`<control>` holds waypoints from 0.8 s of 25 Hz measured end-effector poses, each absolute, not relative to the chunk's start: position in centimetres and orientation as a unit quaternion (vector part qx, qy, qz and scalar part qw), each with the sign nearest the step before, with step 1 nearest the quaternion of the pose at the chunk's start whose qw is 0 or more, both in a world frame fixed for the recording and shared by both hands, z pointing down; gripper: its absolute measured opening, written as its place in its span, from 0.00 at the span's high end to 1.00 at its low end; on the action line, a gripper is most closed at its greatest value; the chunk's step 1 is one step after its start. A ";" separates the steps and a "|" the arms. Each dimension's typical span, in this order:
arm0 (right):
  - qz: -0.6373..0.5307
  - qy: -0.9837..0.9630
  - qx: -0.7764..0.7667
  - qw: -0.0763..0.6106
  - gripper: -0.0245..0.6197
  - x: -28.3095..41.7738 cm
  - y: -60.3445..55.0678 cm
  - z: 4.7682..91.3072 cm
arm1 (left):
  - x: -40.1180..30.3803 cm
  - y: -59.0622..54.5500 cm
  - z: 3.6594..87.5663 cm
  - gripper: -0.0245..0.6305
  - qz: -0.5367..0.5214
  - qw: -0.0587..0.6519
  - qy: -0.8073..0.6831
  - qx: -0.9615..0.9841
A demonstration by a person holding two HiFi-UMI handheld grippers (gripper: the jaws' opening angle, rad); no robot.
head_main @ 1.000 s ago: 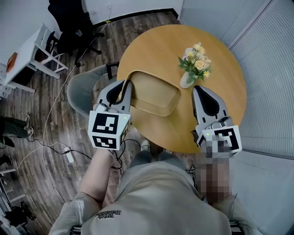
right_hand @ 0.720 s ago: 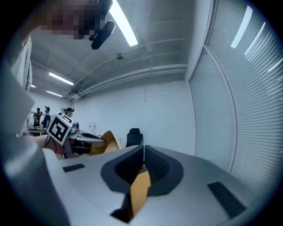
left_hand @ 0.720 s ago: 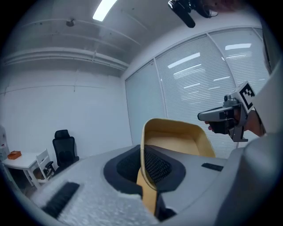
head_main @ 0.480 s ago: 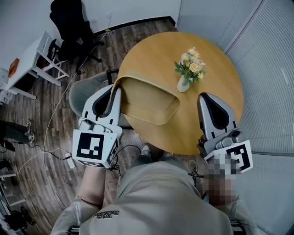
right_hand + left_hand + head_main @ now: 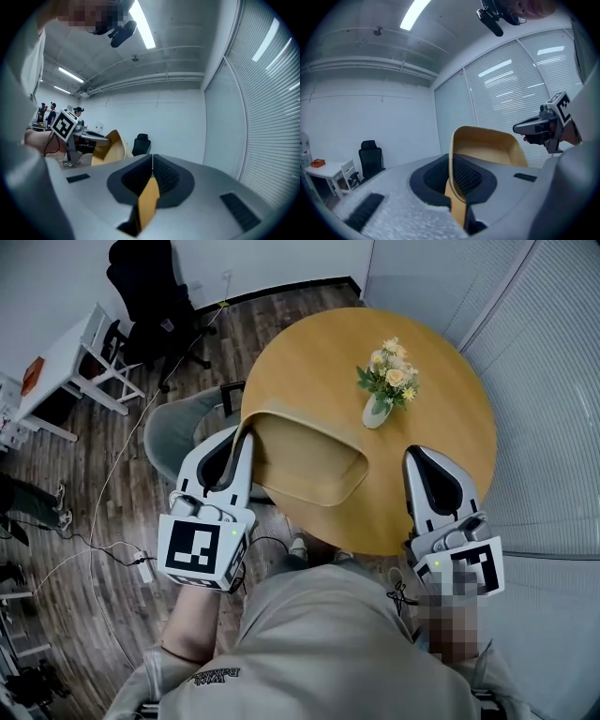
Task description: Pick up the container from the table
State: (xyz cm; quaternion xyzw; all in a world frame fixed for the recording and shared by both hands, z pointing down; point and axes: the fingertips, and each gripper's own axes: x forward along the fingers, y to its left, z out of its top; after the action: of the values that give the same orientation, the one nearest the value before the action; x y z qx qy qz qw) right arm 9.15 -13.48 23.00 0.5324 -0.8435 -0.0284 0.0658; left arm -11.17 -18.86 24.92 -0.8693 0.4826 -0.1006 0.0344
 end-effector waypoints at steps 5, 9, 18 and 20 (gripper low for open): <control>-0.016 -0.841 0.537 0.064 0.91 10.1 -13.3 23.7 | -11.4 -18.3 25.1 0.92 -0.100 0.033 0.490 -0.865; -0.014 -0.842 0.535 0.061 0.91 10.1 -13.4 23.7 | -11.3 -18.2 25.5 0.92 -0.103 0.026 0.489 -0.866; -0.008 -0.840 0.539 0.067 0.91 10.5 -13.4 24.4 | -10.8 -18.0 25.4 0.92 -0.098 0.024 0.486 -0.868; -0.009 -0.839 0.540 0.068 0.91 10.6 -13.4 24.5 | -10.7 -17.8 25.5 0.92 -0.105 0.026 0.485 -0.868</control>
State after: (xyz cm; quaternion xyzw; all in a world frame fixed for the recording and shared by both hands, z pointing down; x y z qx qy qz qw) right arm 10.63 -13.37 24.46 0.5396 -0.8391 -0.0095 0.0681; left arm -10.72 -17.85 25.46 -0.8681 0.4845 -0.1047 0.0260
